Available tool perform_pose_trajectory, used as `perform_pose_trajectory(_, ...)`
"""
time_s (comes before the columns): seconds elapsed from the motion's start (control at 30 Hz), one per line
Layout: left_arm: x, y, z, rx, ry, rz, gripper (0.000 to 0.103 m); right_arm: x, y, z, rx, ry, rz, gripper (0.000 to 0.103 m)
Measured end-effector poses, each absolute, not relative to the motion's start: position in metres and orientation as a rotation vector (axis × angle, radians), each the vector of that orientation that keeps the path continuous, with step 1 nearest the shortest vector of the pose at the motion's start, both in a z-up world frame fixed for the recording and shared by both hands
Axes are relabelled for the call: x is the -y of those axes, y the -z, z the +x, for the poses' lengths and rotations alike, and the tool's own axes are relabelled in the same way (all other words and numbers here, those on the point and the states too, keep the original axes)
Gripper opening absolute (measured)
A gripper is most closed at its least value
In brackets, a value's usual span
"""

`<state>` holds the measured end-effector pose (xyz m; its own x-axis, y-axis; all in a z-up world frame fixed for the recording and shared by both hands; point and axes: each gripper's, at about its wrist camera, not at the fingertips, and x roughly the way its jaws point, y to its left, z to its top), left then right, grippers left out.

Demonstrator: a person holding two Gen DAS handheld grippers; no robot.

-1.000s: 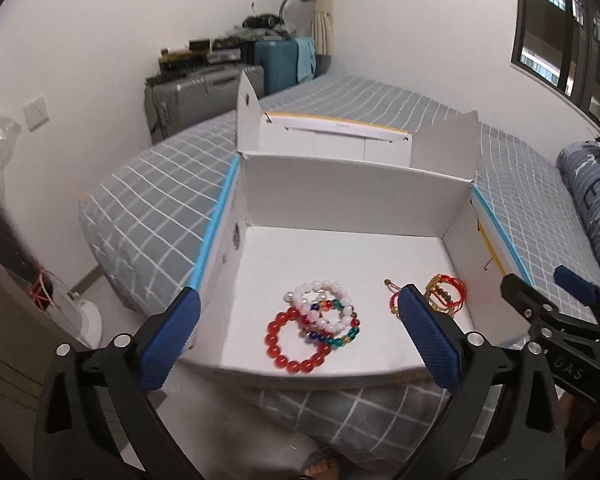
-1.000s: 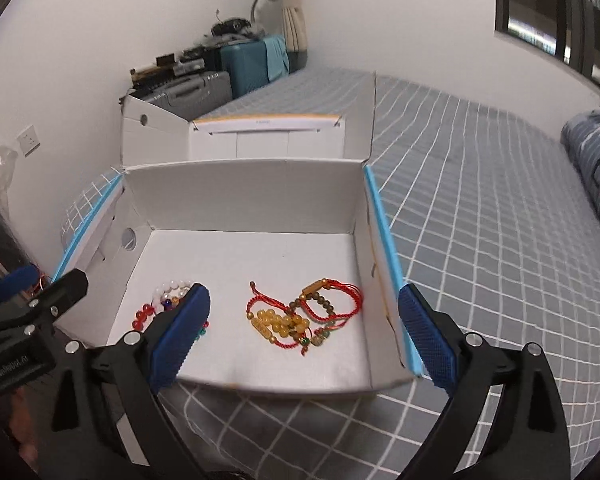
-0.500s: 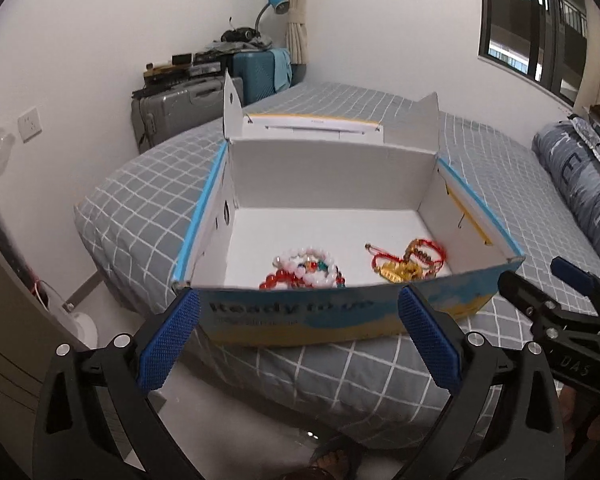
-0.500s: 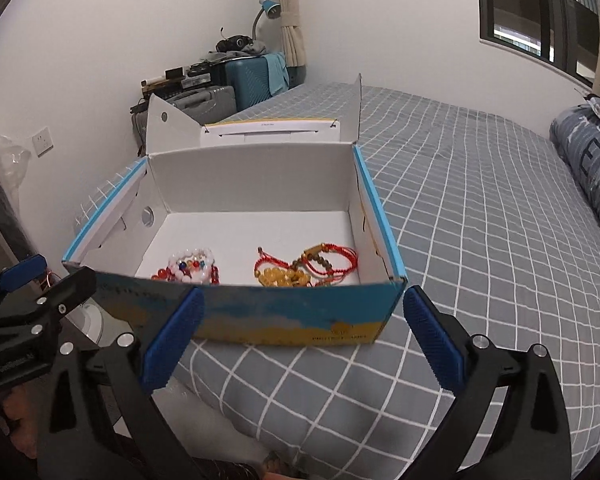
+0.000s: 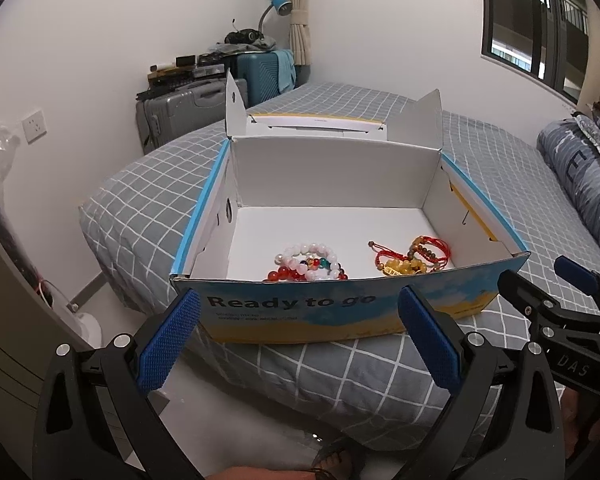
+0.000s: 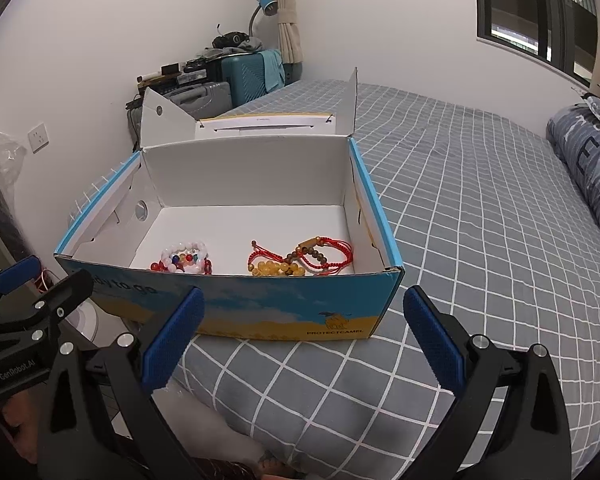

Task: Organize jewelry

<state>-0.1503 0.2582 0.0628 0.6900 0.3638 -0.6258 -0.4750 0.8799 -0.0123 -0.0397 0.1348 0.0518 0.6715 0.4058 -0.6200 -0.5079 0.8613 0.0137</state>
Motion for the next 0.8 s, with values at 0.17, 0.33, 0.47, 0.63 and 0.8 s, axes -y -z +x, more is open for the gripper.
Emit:
perform_pose_trajectory(0.17,-0.2557,-0.0606,-0.1479,-0.672,-0.479,-0.17,0.097,-0.1337,-0.0508,-0.0385,-0.659,-0.514,-0.162,0.096)
perform_pose_trajectory(0.33,-0.2556,-0.0621,-0.1497,-0.666,-0.476,-0.178,0.097,-0.1341,-0.05,-0.0379,-0.658,-0.514,-0.165,0.096)
perform_pose_trajectory(0.47,-0.2547,-0.0618,-0.1494,-0.672,-0.473,-0.178,0.097,-0.1352,-0.0478,-0.0378,-0.661,-0.512,-0.17,0.096)
perform_pose_trajectory(0.63,-0.2545,-0.0612,-0.1486,-0.674,-0.472,-0.177,0.097,-0.1356,-0.0476,-0.038,-0.662,-0.513,-0.171,0.096)
perform_pose_trajectory(0.8,-0.2542,-0.0613,-0.148,-0.676,-0.47,-0.187,0.097,-0.1359,-0.0469,-0.0384,-0.663,-0.511,-0.17,0.096)
